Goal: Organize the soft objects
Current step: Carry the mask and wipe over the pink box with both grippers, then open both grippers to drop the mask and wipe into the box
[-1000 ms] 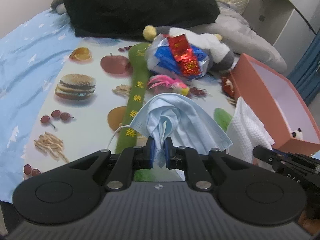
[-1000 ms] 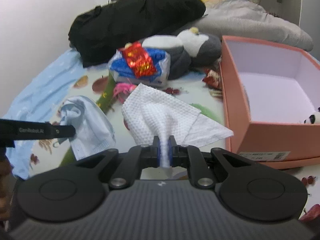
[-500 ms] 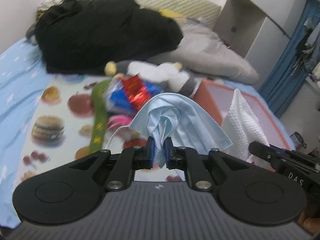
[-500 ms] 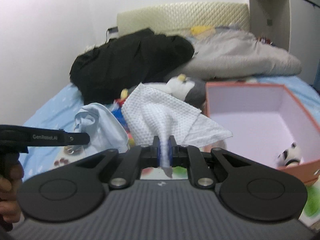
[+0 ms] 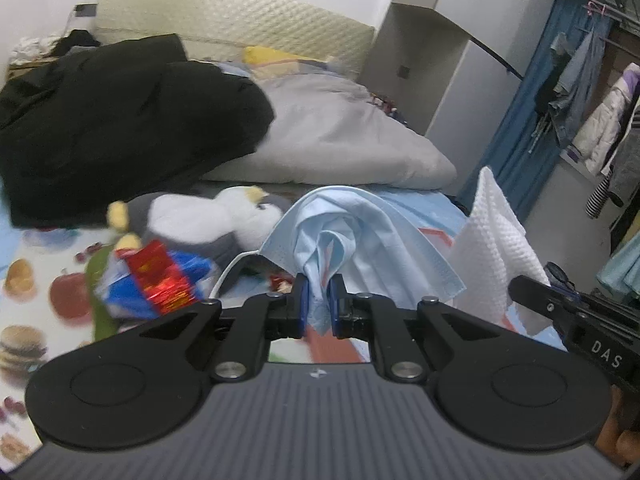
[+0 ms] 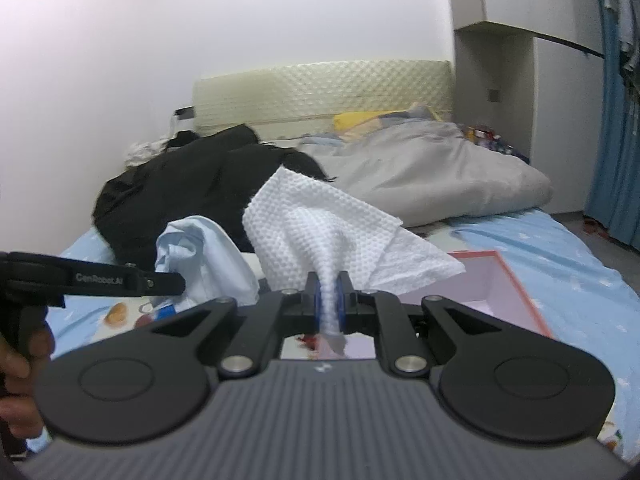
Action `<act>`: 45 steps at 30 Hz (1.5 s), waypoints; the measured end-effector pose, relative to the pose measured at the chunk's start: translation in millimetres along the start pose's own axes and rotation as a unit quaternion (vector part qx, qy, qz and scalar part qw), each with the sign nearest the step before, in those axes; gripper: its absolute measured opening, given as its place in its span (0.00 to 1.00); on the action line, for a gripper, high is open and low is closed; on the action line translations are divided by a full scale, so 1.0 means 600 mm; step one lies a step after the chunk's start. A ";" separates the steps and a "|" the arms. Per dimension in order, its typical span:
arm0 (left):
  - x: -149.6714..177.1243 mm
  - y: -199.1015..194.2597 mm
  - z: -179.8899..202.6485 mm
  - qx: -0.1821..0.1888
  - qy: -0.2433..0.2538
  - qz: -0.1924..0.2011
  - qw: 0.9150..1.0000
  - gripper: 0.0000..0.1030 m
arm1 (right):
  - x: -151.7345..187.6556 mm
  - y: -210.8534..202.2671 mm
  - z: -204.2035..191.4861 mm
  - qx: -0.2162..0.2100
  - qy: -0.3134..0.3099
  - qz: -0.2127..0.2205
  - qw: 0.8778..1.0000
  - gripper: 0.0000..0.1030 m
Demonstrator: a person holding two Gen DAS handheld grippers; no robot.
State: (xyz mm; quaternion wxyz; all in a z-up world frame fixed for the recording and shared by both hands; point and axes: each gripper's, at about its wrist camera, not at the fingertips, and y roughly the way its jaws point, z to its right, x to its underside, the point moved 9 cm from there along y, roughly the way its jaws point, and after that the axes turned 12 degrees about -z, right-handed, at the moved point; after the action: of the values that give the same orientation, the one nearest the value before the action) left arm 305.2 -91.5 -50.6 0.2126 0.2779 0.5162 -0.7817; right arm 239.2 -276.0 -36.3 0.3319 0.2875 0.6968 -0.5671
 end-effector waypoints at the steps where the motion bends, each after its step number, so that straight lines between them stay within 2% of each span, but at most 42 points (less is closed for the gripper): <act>1: -0.008 0.010 0.010 0.007 0.001 -0.004 1.000 0.13 | -0.004 0.002 0.015 0.002 0.006 -0.004 1.000 0.12; 5: -0.033 0.068 0.048 0.037 0.004 -0.045 0.998 0.13 | -0.011 0.024 0.063 -0.001 0.025 -0.038 0.999 0.12; 8: -0.048 0.124 0.069 0.031 0.023 -0.076 0.996 0.13 | -0.015 0.042 0.099 0.015 0.032 -0.056 0.998 0.12; 12: -0.058 0.191 0.094 0.047 0.018 -0.124 0.991 0.13 | -0.008 0.075 0.148 0.032 0.050 -0.084 0.995 0.12; 17: -0.046 0.273 0.115 0.048 0.012 -0.191 0.980 0.13 | 0.027 0.123 0.189 0.042 0.064 -0.142 0.987 0.12; 20: -0.034 0.307 0.133 0.050 0.027 -0.223 0.973 0.13 | 0.054 0.151 0.211 0.052 0.070 -0.176 0.981 0.12; 27: 0.005 0.352 0.146 0.022 0.057 -0.273 0.960 0.13 | 0.103 0.194 0.250 0.059 0.112 -0.221 0.967 0.13; 33: 0.009 0.365 0.143 0.013 0.050 -0.279 0.959 0.15 | 0.111 0.200 0.262 0.050 0.115 -0.226 0.966 0.14; 35: 0.005 0.361 0.140 0.012 0.044 -0.275 0.960 0.40 | 0.109 0.198 0.264 0.048 0.118 -0.227 0.966 0.22; 36: 0.001 0.358 0.139 0.012 0.042 -0.268 0.962 0.47 | 0.107 0.195 0.265 0.050 0.117 -0.226 0.966 0.28; 37: -0.004 0.353 0.138 0.011 0.042 -0.258 0.965 0.52 | 0.104 0.193 0.265 0.051 0.116 -0.223 0.967 0.39; 38: -0.007 0.350 0.138 0.011 0.045 -0.253 0.966 0.52 | 0.102 0.190 0.265 0.052 0.116 -0.219 0.968 0.45; 45: -0.028 0.307 0.127 0.008 0.055 -0.209 0.976 0.52 | 0.078 0.158 0.251 0.047 0.105 -0.181 0.977 0.45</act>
State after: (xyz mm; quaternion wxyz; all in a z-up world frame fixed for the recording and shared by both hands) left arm 415.9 -230.9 -142.6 0.0137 0.2084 0.5679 -0.7962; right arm 304.6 -404.3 -150.5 0.1349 0.2302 0.7412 -0.6160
